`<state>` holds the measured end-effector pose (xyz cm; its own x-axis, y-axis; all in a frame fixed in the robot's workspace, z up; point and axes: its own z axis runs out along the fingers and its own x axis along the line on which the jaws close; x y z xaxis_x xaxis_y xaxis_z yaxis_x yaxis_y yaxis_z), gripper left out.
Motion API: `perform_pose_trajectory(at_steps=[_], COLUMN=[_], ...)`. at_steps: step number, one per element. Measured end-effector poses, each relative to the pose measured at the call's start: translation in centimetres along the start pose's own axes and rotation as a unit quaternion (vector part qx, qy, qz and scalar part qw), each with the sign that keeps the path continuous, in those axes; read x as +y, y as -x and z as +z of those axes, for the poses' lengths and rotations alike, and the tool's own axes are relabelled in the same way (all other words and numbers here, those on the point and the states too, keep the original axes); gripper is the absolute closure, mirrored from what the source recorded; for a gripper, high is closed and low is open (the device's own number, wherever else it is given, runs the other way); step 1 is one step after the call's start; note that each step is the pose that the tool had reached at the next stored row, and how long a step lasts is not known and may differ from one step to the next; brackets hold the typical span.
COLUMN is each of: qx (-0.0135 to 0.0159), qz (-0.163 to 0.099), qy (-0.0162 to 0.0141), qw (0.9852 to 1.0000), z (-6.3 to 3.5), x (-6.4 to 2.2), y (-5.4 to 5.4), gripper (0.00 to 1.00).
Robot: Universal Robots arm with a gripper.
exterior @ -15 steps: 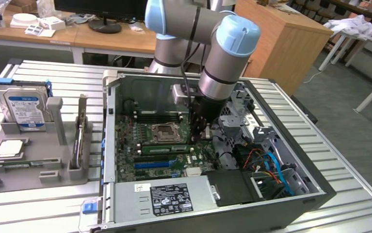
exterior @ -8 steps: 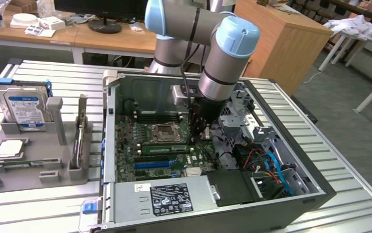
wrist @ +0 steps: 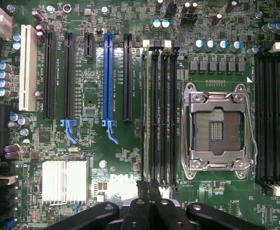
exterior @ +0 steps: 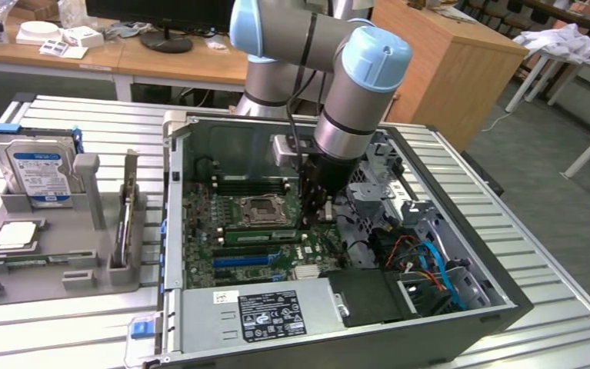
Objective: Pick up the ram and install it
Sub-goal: 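Press down the ram until it locks into place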
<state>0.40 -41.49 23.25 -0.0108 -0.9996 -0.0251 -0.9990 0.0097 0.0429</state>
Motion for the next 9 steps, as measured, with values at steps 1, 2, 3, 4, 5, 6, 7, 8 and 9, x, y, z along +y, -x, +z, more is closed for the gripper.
perform_pose_trajectory(at_steps=[1, 2, 3, 4, 5, 6, 7, 8, 9], qx=[0.0, 0.0, 0.0, 0.0, 0.0001, -0.0001, 0.0, 0.0, 0.0001], qz=[0.0, 0.0, 0.0, 0.0, 0.0, 0.0, 0.0, 0.0, 0.0], qy=[0.0, 0.0, 0.0, 0.0, 0.0, 0.0, 0.0, 0.0, 0.0], qw=[1.0, 1.0, 1.0, 1.0, 1.0, 1.0, 1.0, 1.0, 1.0], z=[0.0, 0.0, 0.0, 0.0, 0.01, 0.05, 0.07, 0.08, 0.08], x=[0.0, 0.0, 0.0, 0.01, 0.01, 0.0, 0.0, 0.0, 0.0], y=[0.01, 0.0, 0.01, 0.01, 0.01, 0.01, 0.01, 0.01, 0.01], gripper=[0.89, 0.89, 0.89, 0.89, 0.89, 0.89, 0.89, 0.89, 0.89])
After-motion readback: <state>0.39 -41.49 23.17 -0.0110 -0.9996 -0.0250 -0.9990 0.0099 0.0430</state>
